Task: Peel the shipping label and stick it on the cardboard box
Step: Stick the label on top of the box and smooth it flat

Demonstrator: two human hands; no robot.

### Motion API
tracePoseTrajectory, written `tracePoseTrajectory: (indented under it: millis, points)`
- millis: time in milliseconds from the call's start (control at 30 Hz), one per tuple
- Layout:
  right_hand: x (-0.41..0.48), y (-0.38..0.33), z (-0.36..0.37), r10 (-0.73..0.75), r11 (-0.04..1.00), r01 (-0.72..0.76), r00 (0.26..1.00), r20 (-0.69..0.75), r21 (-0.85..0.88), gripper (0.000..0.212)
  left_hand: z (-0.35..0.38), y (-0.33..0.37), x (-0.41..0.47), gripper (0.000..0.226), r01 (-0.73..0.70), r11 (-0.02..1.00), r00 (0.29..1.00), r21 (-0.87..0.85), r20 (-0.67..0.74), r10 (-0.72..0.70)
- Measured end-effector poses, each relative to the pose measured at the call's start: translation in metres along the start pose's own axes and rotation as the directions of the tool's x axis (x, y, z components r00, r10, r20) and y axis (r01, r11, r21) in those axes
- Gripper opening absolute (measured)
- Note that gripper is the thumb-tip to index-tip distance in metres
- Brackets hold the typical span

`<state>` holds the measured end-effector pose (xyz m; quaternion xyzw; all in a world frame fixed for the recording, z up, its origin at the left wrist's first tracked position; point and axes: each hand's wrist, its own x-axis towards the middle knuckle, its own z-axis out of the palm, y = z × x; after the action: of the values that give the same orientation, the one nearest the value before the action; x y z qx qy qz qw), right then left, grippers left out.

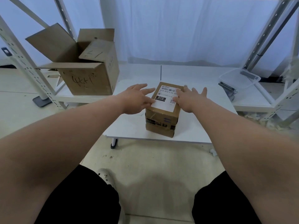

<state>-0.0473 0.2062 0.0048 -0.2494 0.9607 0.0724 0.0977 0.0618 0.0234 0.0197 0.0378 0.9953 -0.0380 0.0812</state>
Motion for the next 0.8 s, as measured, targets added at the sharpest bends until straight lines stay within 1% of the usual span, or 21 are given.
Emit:
tracePoseTrajectory:
  millis: [67, 100, 133, 167, 233, 267, 300, 367, 433, 500, 533, 567, 633, 700, 733, 800]
  points:
    - [-0.001, -0.001, 0.0, 0.005, 1.0, -0.005, 1.0, 0.004, -0.019, 0.051, 0.0, -0.002, -0.004, 0.044, -0.016, 1.0, 1.0, 0.008, 0.0, 0.016]
    - [-0.001, -0.001, 0.0, -0.017, 1.0, 0.017, 1.0, -0.007, -0.027, 0.051, 0.001, -0.002, -0.004, 0.048, -0.03, 0.999, 1.0, 0.021, 0.005, 0.03]
    - [-0.001, -0.002, 0.0, -0.069, 0.997, 0.068, 0.997, -0.031, -0.033, 0.05, 0.001, -0.003, -0.004, 0.052, -0.041, 0.999, 0.999, 0.032, 0.017, 0.041]
    - [-0.002, -0.004, -0.001, -0.154, 0.988, 0.152, 0.986, -0.059, -0.03, 0.049, 0.001, -0.003, -0.004, 0.056, -0.046, 0.998, 0.998, 0.033, 0.031, 0.045]
    - [-0.005, -0.009, -0.003, -0.361, 0.931, 0.364, 0.93, -0.068, 0.024, 0.046, 0.001, -0.005, -0.001, 0.06, -0.045, 0.999, 0.998, 0.016, 0.045, 0.044]
    - [-0.008, -0.01, -0.006, -0.432, 0.897, 0.435, 0.901, -0.043, 0.086, 0.045, 0.001, -0.006, 0.0, 0.059, -0.04, 0.999, 0.998, 0.002, 0.043, 0.04]
    - [-0.011, -0.01, -0.009, -0.473, 0.871, 0.47, 0.881, -0.014, 0.142, 0.044, 0.001, -0.007, 0.001, 0.057, -0.037, 0.999, 0.999, -0.011, 0.038, 0.037]
    - [-0.013, -0.004, -0.009, -0.482, 0.862, 0.471, 0.876, 0.014, 0.186, 0.043, 0.0, -0.008, 0.004, 0.054, -0.032, 0.999, 0.999, -0.035, 0.031, 0.033]
    - [-0.011, 0.005, -0.007, -0.402, 0.904, 0.394, 0.916, 0.013, 0.167, 0.043, -0.001, -0.007, 0.007, 0.049, -0.006, 0.996, 1.0, -0.089, 0.021, 0.008]
    - [-0.01, 0.009, -0.007, -0.312, 0.941, 0.308, 0.95, 0.007, 0.141, 0.044, -0.004, -0.001, 0.007, 0.044, 0.057, 0.978, 0.998, -0.202, 0.0, -0.058]
    - [-0.011, 0.007, -0.009, -0.306, 0.943, 0.303, 0.952, 0.001, 0.139, 0.044, -0.006, 0.002, 0.008, 0.043, 0.095, 0.955, 0.995, -0.282, -0.006, -0.101]
    - [-0.012, 0.004, -0.011, -0.333, 0.932, 0.33, 0.943, -0.004, 0.152, 0.042, -0.008, 0.006, 0.009, 0.042, 0.124, 0.924, 0.991, -0.363, -0.01, -0.136]
    - [-0.017, -0.002, -0.014, -0.443, 0.871, 0.43, 0.897, -0.001, 0.237, 0.038, -0.01, 0.01, 0.012, 0.041, 0.157, 0.859, 0.982, -0.487, -0.014, -0.187]
    - [-0.025, -0.005, -0.016, -0.511, 0.808, 0.476, 0.86, 0.01, 0.347, 0.033, -0.009, 0.012, 0.017, 0.032, 0.188, 0.809, 0.973, -0.557, -0.003, -0.229]
    - [-0.029, -0.003, -0.016, -0.512, 0.792, 0.47, 0.859, 0.005, 0.389, 0.031, -0.009, 0.013, 0.02, 0.027, 0.207, 0.792, 0.969, -0.575, 0.009, -0.246]
    - [-0.031, 0.002, -0.016, -0.469, 0.78, 0.435, 0.882, -0.039, 0.45, 0.028, -0.007, 0.014, 0.025, 0.026, 0.248, 0.778, 0.96, -0.577, 0.036, -0.279]
